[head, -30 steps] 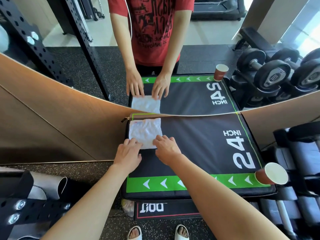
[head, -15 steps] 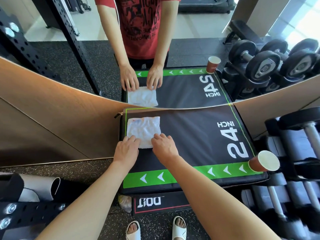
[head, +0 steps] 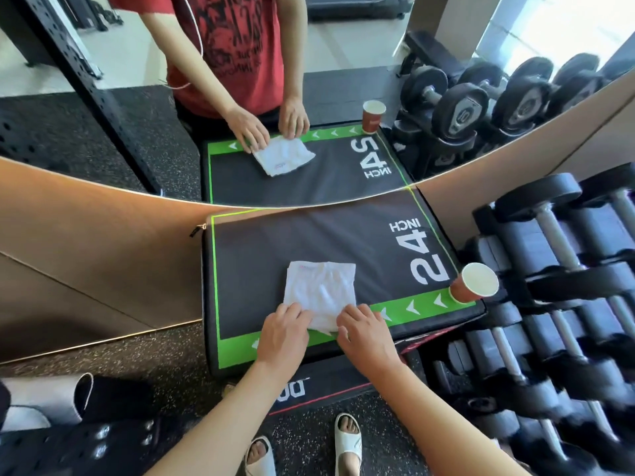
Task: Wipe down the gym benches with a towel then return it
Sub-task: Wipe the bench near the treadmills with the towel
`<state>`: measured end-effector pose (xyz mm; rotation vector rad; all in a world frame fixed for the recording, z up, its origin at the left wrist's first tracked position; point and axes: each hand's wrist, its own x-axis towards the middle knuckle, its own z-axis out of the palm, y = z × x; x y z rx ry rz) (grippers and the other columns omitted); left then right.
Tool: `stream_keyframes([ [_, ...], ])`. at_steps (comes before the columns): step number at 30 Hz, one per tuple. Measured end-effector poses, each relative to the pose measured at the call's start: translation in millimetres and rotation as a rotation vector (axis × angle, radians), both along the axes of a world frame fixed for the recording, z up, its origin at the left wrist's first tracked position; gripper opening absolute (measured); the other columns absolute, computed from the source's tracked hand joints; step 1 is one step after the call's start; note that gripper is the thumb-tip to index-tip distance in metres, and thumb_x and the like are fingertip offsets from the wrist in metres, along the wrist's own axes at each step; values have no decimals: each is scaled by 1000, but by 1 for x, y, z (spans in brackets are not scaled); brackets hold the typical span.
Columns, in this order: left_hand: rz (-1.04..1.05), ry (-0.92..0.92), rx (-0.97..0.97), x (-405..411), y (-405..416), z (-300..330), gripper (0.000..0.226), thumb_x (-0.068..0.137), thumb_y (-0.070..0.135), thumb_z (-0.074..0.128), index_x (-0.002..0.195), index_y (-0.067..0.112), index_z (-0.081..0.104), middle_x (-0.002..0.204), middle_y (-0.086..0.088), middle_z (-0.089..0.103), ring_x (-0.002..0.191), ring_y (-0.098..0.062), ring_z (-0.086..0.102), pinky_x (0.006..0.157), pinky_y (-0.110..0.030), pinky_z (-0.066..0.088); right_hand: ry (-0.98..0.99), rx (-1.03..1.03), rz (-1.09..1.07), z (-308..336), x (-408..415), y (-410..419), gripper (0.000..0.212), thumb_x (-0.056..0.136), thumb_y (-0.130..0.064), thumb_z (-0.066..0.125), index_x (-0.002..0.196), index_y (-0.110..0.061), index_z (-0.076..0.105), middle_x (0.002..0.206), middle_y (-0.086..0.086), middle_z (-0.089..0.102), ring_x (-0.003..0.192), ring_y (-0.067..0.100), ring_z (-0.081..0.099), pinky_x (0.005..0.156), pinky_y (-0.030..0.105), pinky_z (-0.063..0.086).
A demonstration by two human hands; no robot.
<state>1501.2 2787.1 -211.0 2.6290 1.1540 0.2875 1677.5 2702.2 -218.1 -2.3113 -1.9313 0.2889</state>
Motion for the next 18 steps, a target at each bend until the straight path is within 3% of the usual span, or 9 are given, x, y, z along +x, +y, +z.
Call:
stream_keyframes([
  [5, -33, 6, -15, 0, -5, -1, 31, 72, 1, 77, 95, 22, 71, 92, 5, 62, 85, -24, 61, 64, -39, 53, 52, 109, 5, 0, 6, -10, 10, 88, -26, 63, 95, -19, 66, 103, -4, 60, 94, 27, 58, 81, 42, 46],
  [8, 13, -9, -62, -15, -5, -2, 32, 82, 10, 70, 111, 23, 67, 111, 6, 60, 99, -22, 57, 80, -39, 52, 101, 132, 66, 1, 8, 7, 37, 84, -43, 70, 116, -24, 63, 125, -3, 56, 109, 25, 54, 89, 44, 46],
  [13, 146, 71, -99, -40, 1, -6, 39, 90, 31, 67, 127, 22, 60, 125, 6, 54, 112, -21, 55, 88, -38, 51, 130, 38, 166, 4, 9, 54, 83, 73, -64, 75, 142, -28, 49, 156, -1, 38, 143, 26, 34, 112, 50, 35],
  [18, 213, 126, -129, -49, 3, -12, 40, 92, 36, 62, 131, 26, 59, 137, 9, 51, 123, -18, 50, 96, -36, 48, 122, -27, 255, -4, 17, 77, 92, 70, -78, 67, 146, -31, 45, 162, -6, 27, 150, 22, 21, 119, 50, 23],
])
